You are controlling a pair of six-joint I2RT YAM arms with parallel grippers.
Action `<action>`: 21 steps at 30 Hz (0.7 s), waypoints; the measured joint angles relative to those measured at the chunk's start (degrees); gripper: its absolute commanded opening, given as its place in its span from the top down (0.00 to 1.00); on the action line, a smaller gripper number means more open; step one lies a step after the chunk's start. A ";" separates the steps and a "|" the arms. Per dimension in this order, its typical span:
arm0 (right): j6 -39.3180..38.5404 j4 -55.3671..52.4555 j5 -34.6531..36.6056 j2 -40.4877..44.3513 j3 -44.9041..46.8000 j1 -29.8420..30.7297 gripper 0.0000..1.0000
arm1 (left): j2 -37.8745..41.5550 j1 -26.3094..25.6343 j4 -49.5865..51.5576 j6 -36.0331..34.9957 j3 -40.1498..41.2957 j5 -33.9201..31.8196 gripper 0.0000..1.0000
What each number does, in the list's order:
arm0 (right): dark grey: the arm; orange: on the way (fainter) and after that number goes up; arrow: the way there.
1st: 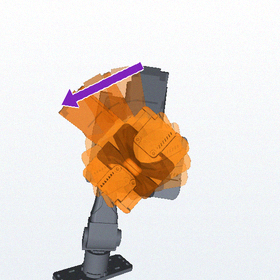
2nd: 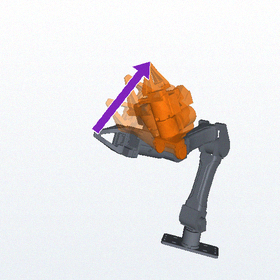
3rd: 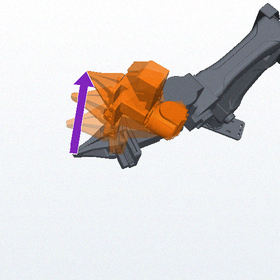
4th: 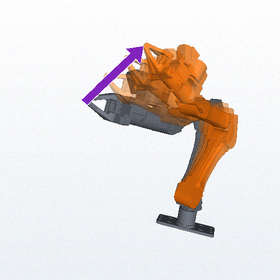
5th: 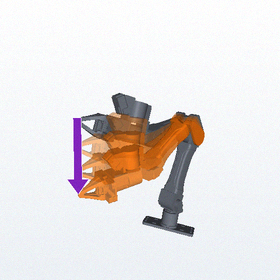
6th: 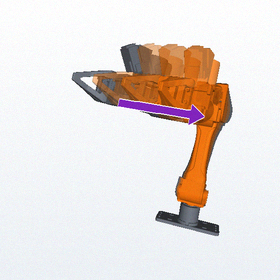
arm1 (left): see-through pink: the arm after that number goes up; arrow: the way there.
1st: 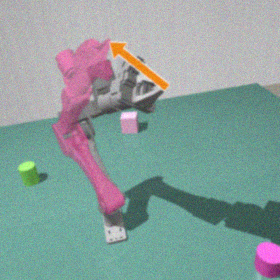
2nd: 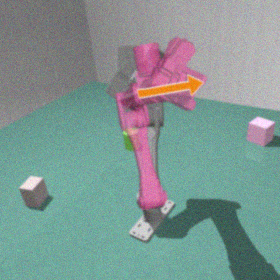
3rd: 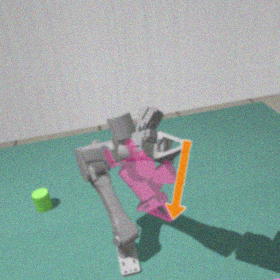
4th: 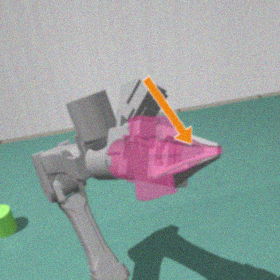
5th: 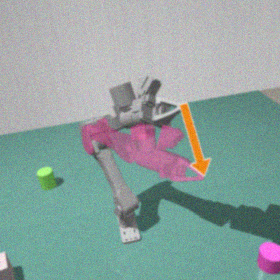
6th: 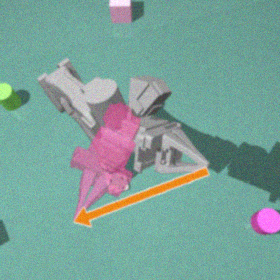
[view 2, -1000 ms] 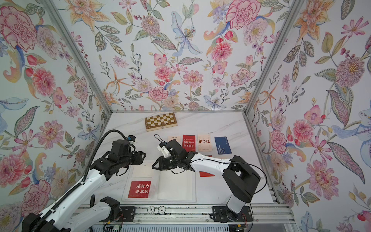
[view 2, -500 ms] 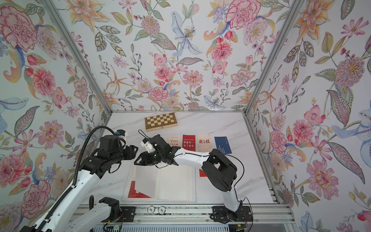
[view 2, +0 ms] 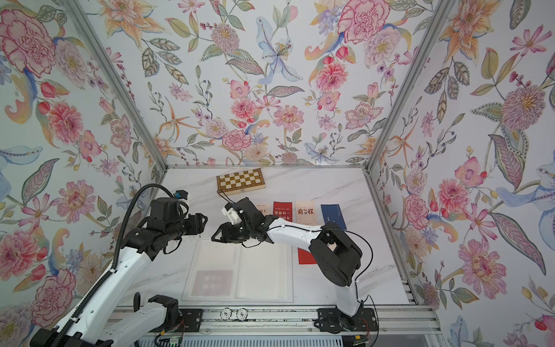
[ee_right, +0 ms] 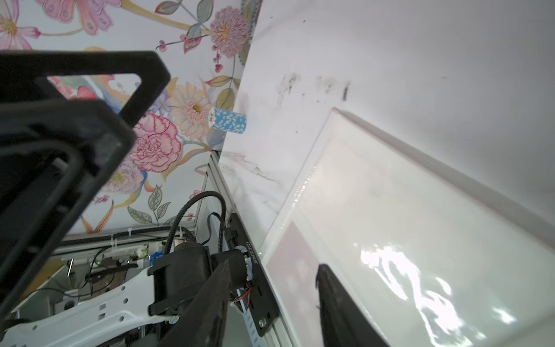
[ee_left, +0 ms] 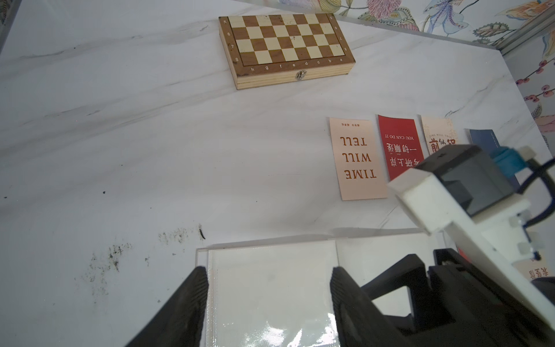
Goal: Place the photos into the photo albums
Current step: Turn the page of the photo album at the center of the board.
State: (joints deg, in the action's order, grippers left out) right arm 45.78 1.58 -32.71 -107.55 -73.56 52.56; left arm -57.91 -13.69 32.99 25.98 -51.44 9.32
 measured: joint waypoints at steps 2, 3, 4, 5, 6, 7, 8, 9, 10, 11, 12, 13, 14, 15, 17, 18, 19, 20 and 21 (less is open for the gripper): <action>-0.46 -1.46 1.29 2.49 2.49 -2.34 0.51 | -1.03 -0.37 -0.76 0.15 0.00 0.42 0.32; -0.94 -2.23 2.14 3.78 3.56 -3.67 0.51 | -1.55 -0.66 -1.31 0.24 0.00 0.55 0.32; -1.31 -2.73 2.80 4.63 4.28 -4.68 0.51 | -2.08 -1.07 -1.77 0.39 0.00 0.52 0.32; -1.86 -3.72 3.89 5.81 4.98 -6.08 0.51 | -2.80 -1.75 -2.29 0.59 0.00 0.50 0.31; -2.38 -4.85 4.94 6.75 5.33 -7.39 0.51 | -3.74 -2.80 -2.99 0.81 0.00 0.50 0.31; -2.97 -5.64 5.97 7.32 5.53 -8.46 0.51 | -4.81 -3.89 -3.76 1.03 0.00 0.50 0.31; -3.52 -6.58 7.06 7.67 5.55 -9.49 0.51 | -5.86 -4.83 -4.52 1.22 -0.02 0.55 0.31; -4.04 -7.50 8.24 7.87 5.55 -10.47 0.51 | -7.19 -5.84 -5.44 1.49 -0.04 0.52 0.31; -4.50 -8.33 9.25 7.91 5.55 -11.23 0.51 | -8.31 -6.47 -6.25 1.68 -0.04 0.55 0.31; -4.94 -9.33 10.43 7.91 5.55 -11.96 0.51 | -9.70 -7.28 -7.30 1.92 -0.04 0.52 0.32; -5.42 -10.67 11.74 7.89 5.55 -12.55 0.51 | -11.15 -8.00 -8.50 2.19 -0.04 0.52 0.33; -5.90 -11.76 12.85 7.87 5.53 -13.05 0.51 | -12.59 -8.57 -9.77 2.43 -0.04 0.50 0.34; -6.40 -12.85 13.99 7.74 5.40 -13.38 0.51 | -14.47 -9.18 -11.32 2.91 -0.07 0.52 0.35; -6.80 -13.64 14.97 7.45 5.18 -13.60 0.51 | -15.89 -9.64 -12.63 3.26 -0.09 0.52 0.37; -7.56 -15.58 16.87 6.08 3.80 -13.77 0.51 | -19.32 -10.56 -15.26 4.20 -0.24 0.61 0.42; -7.80 -16.31 17.51 5.18 3.02 -13.86 0.51 | -20.70 -10.95 -16.02 4.55 -0.61 0.76 0.44; -8.11 -17.05 18.47 3.78 1.90 -14.08 0.51 | -22.88 -11.47 -16.96 4.92 -1.31 0.85 0.45; -8.35 -17.46 18.91 2.69 1.09 -14.21 0.51 | -24.59 -11.82 -17.73 5.11 -2.12 0.92 0.47; -8.55 -17.79 19.41 1.66 0.39 -14.40 0.52 | -26.32 -12.22 -18.60 5.25 -3.08 0.98 0.48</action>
State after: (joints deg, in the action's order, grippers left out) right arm 37.23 -16.21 -13.30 -105.89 -73.17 38.15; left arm -84.23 -25.91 14.39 31.22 -54.52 10.31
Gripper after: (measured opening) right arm 0.487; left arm 0.546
